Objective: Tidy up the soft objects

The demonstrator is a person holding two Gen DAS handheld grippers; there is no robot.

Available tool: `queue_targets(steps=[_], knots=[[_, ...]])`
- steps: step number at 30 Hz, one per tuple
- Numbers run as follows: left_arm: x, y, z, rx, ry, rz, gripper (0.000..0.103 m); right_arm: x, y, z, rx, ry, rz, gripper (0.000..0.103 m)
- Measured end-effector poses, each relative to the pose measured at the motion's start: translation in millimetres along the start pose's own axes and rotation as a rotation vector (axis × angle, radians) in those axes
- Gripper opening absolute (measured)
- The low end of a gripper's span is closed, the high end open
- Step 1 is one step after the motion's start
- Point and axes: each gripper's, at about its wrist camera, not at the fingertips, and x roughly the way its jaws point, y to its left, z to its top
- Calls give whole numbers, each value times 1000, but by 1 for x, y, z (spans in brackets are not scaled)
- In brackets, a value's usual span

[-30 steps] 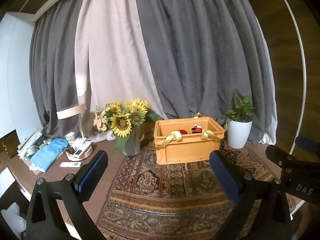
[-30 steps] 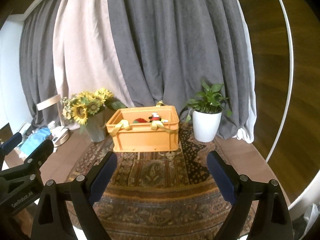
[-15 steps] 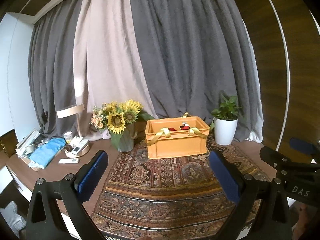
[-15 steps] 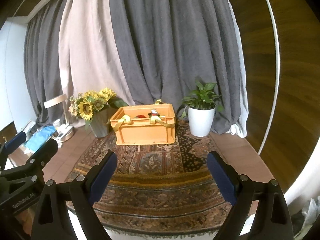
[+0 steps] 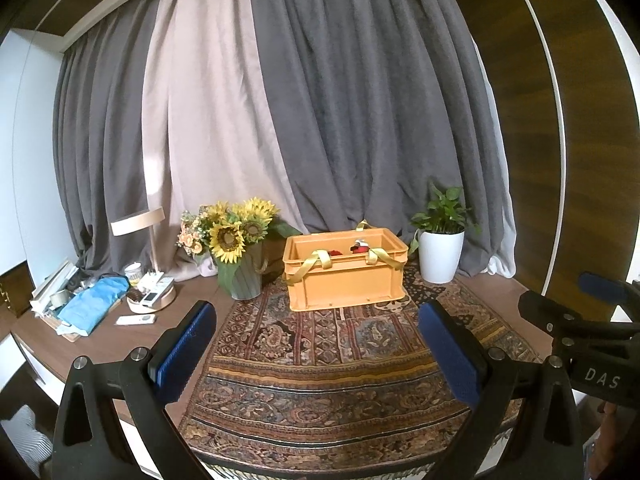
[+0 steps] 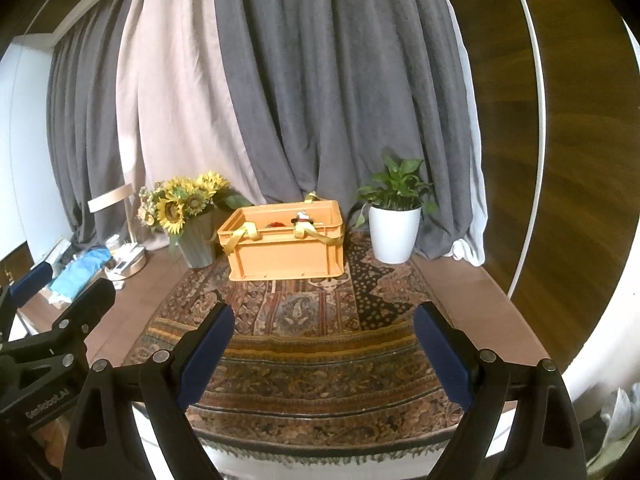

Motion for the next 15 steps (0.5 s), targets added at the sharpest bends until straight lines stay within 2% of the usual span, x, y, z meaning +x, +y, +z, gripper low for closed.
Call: queue_targets(steps=[15], knots=[[-3, 0, -1, 1, -1, 0, 103, 0, 2, 0, 0, 2, 6, 92]])
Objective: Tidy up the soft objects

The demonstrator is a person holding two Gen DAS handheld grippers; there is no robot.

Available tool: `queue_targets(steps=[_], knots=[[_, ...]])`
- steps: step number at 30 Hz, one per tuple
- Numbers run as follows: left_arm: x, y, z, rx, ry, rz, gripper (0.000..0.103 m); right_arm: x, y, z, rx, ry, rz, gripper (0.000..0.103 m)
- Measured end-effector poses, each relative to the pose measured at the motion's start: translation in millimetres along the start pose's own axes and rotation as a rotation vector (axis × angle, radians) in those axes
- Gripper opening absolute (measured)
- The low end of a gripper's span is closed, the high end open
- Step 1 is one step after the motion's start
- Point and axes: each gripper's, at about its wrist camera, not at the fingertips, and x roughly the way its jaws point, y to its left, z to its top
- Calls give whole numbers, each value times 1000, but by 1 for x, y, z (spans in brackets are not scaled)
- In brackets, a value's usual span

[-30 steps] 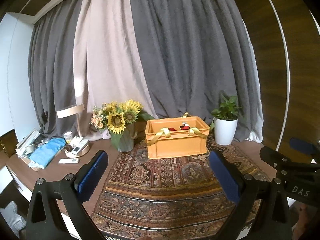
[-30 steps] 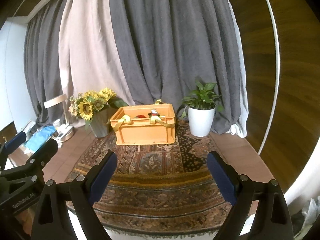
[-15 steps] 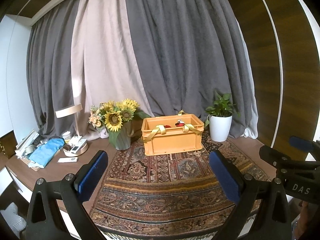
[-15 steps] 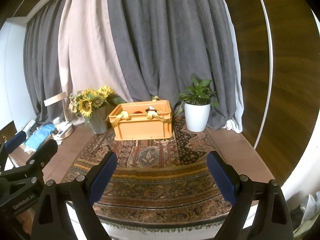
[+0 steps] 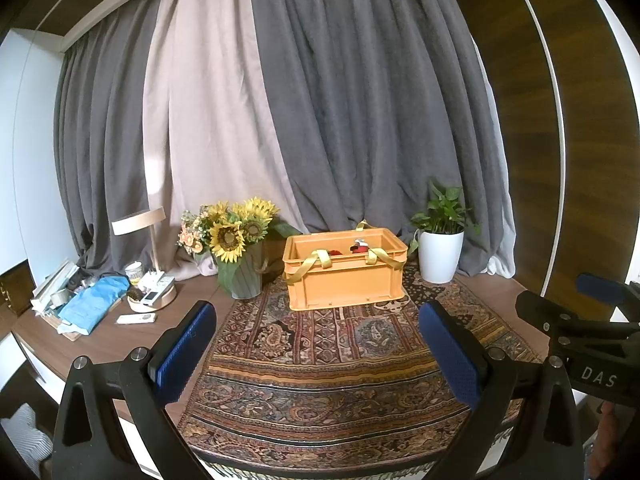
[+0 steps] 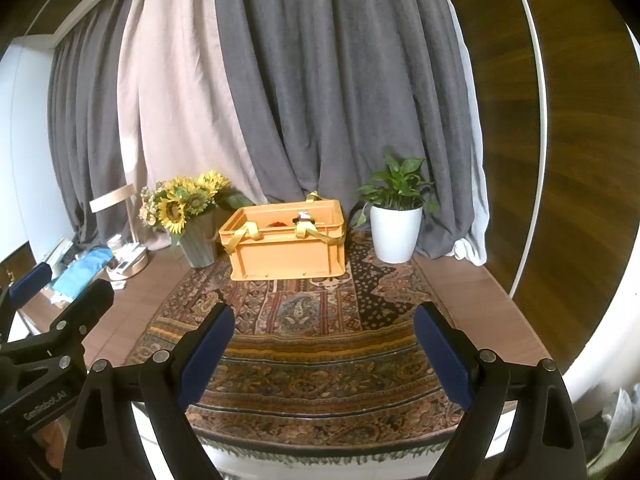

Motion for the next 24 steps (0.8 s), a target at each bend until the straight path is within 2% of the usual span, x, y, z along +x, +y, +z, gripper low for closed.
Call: queue_targets(steps=[24], knots=[[1, 0, -2, 3, 8, -3, 103, 7, -1, 1, 2, 10, 0, 92]])
